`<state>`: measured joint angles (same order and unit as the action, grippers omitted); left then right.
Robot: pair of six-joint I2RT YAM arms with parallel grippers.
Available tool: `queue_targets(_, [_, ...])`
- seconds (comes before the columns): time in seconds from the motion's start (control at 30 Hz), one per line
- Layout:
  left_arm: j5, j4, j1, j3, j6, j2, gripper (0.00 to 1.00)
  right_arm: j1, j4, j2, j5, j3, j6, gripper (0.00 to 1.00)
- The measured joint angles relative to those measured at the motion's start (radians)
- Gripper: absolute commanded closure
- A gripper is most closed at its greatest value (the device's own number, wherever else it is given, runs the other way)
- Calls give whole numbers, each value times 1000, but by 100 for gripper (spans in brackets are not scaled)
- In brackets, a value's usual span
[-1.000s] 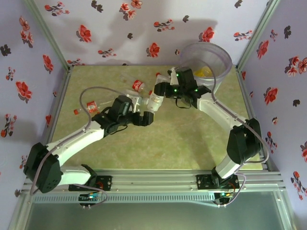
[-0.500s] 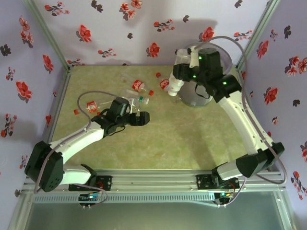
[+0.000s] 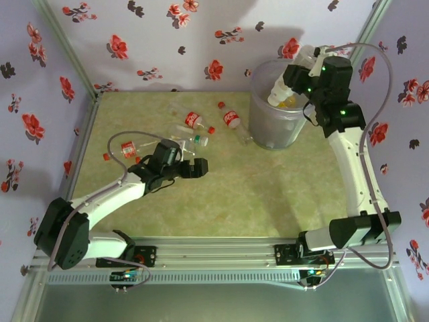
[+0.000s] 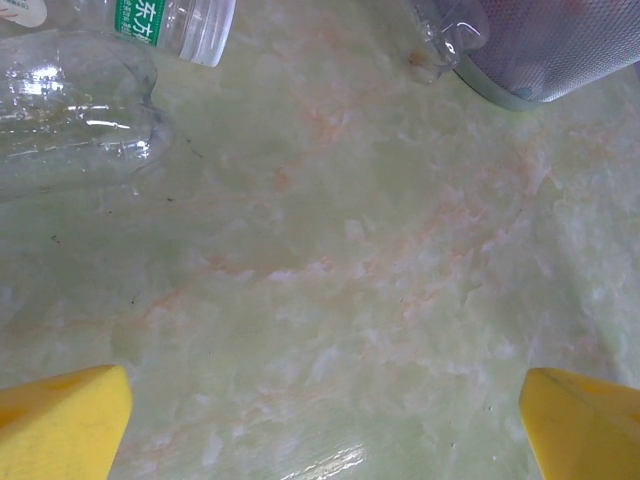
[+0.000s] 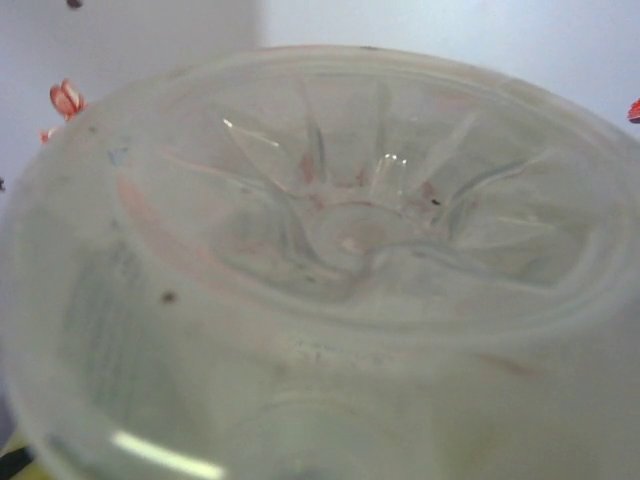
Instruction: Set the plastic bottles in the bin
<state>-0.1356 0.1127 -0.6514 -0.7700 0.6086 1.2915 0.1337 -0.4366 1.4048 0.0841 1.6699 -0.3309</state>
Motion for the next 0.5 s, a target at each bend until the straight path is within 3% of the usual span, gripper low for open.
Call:
queue_targets(0.23, [0, -7, 4, 13, 3, -14, 0, -56, 154, 14, 16, -113, -103, 46])
queue_targets(0.5, [0, -7, 8, 14, 3, -16, 0, -62, 193, 138, 24, -134, -122, 47])
